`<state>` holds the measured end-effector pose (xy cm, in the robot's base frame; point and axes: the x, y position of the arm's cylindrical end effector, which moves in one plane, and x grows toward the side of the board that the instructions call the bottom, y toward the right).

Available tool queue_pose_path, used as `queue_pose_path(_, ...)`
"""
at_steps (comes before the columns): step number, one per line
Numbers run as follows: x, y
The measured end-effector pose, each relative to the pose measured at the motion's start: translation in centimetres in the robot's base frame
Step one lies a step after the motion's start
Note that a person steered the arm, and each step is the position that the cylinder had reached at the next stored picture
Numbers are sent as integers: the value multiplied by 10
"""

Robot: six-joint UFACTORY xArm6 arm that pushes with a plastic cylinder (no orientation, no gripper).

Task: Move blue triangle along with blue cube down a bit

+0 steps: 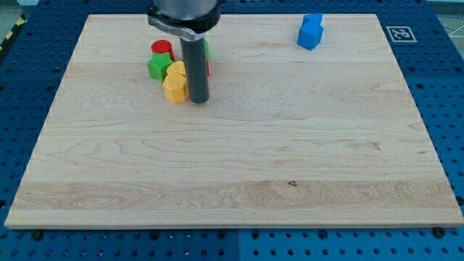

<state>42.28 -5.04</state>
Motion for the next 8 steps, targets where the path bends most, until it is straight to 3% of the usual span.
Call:
queue_pose_path(2, 61, 18)
queue_pose_path(4, 53, 2)
queue_pose_path(6, 20, 94)
queue_pose_path(8, -61, 218)
